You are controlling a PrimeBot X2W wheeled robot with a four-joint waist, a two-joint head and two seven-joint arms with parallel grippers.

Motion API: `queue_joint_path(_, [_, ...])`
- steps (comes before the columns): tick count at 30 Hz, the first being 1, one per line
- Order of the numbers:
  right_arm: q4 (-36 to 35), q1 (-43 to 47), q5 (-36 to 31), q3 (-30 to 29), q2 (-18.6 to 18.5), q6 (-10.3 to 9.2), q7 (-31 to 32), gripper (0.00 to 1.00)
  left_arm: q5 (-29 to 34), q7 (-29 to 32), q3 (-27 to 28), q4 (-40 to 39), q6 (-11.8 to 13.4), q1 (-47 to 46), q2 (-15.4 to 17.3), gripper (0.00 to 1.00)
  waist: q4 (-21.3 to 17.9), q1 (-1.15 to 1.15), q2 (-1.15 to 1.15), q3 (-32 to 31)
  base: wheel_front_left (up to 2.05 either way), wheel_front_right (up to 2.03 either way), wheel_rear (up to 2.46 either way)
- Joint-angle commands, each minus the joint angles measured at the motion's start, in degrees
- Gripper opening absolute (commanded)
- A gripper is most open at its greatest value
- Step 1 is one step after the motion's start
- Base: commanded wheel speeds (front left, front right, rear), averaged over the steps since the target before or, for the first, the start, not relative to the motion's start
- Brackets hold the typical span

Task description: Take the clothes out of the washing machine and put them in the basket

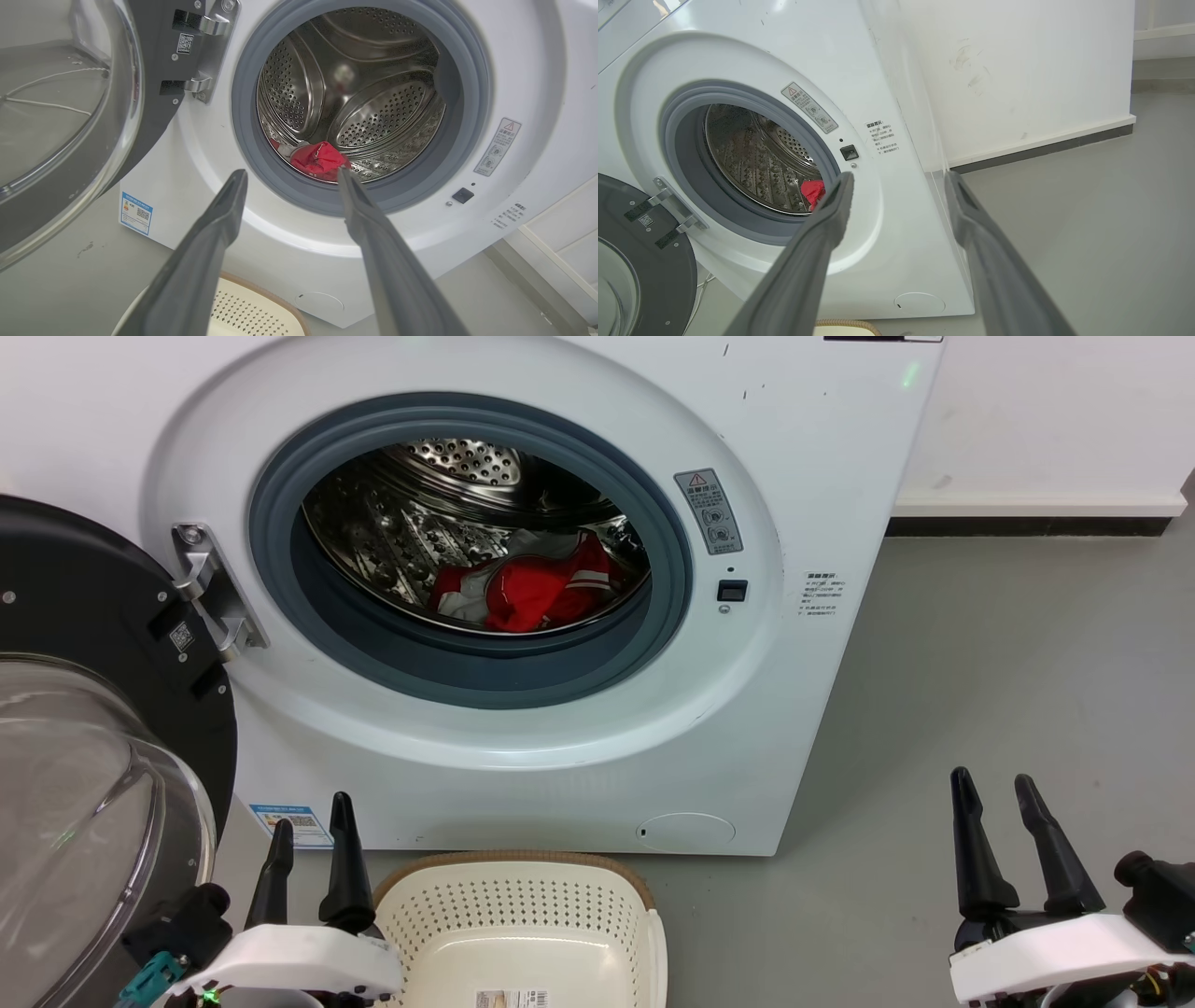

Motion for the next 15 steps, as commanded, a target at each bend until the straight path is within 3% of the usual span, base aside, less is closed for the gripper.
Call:
queue_joint_path(1, [-1.1,0.3,-2.1,0.1,-0.2,0.00,-0.7,1.00,1.9,-0.6,-0.2,-0.9,0.4,-0.1,0.1,1.00,0.0,0.00,0.00,0.0,0.00,0.00,0.00])
queue_joint_path(15, [-2.6,1.5,-9.8,0.1,-0.2,0.00,-2.6,1.00,9.8,-2.6,-0.8,-1.5,1.1,1.2,0.2,1.00,0.0,0.00,0.00,0.2,0.00,0.00,0.00])
